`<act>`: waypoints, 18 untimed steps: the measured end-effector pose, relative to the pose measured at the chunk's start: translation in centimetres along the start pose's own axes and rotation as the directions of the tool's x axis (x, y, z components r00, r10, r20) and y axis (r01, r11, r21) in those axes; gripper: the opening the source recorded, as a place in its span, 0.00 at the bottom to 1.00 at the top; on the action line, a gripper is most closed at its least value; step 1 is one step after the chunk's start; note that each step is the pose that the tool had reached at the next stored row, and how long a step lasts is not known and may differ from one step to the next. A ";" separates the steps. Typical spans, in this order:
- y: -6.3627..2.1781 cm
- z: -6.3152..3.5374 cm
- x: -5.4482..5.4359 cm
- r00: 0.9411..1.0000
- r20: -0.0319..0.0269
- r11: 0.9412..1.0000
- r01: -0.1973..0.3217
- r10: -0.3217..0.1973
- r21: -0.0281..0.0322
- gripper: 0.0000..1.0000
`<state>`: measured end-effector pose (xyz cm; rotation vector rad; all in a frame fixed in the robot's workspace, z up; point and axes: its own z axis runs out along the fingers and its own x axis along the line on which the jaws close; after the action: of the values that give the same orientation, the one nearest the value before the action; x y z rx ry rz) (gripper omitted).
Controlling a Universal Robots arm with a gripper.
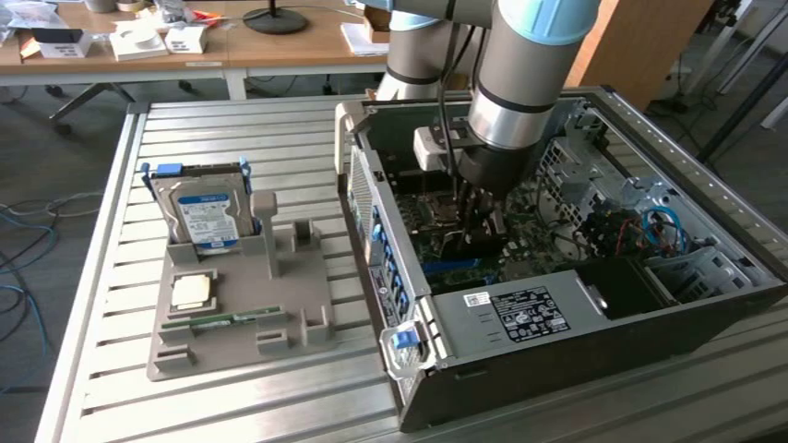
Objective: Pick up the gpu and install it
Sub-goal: 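Insert the gpu into the slot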
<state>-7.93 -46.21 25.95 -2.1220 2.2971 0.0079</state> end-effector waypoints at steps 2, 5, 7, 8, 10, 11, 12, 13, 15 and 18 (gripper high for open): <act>0.00 0.00 0.0 1.000 0.000 1.000 0.000 0.000 0.000 0.26; 0.02 0.13 0.0 1.000 0.000 1.000 0.000 0.000 0.000 0.26; 0.03 0.14 0.0 1.000 0.000 1.000 0.000 0.000 0.000 0.26; 0.03 0.14 0.0 1.000 0.000 1.000 0.000 0.000 0.000 0.26; 0.03 0.15 0.0 1.000 0.000 1.000 0.000 0.000 0.000 0.26; 0.03 0.16 0.0 1.000 0.000 1.000 0.000 0.000 0.000 0.26; 0.03 0.15 0.0 1.000 0.000 1.000 0.000 0.000 0.000 0.26; 0.03 0.15 0.0 1.000 0.000 1.000 0.000 0.000 0.000 0.26; 0.03 0.17 0.0 1.000 0.000 1.000 0.000 0.000 0.000 0.26; 0.01 0.15 0.2 1.000 0.000 1.000 0.000 0.000 0.000 0.26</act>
<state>-7.95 -46.42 25.80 -2.1220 2.2971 0.0079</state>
